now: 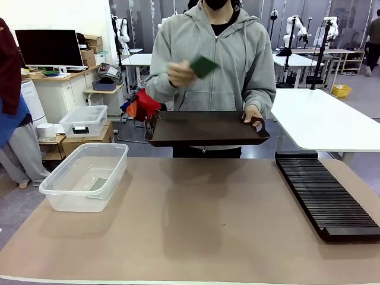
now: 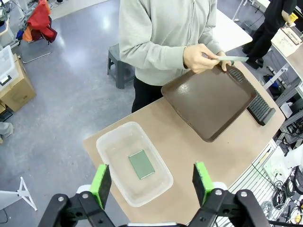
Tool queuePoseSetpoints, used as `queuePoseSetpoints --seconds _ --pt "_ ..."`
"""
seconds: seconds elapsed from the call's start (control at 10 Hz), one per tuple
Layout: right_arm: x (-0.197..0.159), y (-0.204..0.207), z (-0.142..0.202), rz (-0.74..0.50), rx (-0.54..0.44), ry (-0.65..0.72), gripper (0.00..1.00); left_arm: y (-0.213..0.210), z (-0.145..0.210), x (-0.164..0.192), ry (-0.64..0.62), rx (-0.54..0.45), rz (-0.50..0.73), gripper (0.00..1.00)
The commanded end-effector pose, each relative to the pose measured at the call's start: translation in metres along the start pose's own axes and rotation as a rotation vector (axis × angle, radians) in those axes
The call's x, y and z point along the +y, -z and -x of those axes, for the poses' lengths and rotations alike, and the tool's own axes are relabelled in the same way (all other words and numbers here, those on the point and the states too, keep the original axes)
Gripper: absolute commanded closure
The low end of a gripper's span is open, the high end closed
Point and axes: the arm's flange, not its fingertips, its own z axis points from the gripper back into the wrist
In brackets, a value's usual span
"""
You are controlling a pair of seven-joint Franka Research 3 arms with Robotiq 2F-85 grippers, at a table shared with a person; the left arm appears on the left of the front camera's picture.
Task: Sort PCBs into racks and boxes based on the side picked up.
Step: Pick up the Blank PCB handed by the Human.
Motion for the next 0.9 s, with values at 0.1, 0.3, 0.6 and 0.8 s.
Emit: queuePoseSetpoints --seconds 0.1,0.3,0.6,0.8 --pt "0.0031 0.0010 0.0016 -0.019 -0.007 -0.005 0.00 0.0002 0.0033 -0.0010 0.001 0.012 -0.009 0.08" --pt "0.0031 0.0010 0.0016 -0.019 -0.007 -0.005 0.00 0.0002 0.0033 -0.0010 0.001 0.012 -0.009 0.08" --pt "0.0031 0.0010 0.0016 -0.019 -0.007 -0.005 0.00 0.0002 0.0033 -0.0010 0.001 0.012 -0.009 0.08" --pt "0.0031 0.0010 0.0016 -0.019 -0.007 -0.005 0.00 0.0002 0.0033 -0.0010 0.001 0.012 -0.009 0.08"
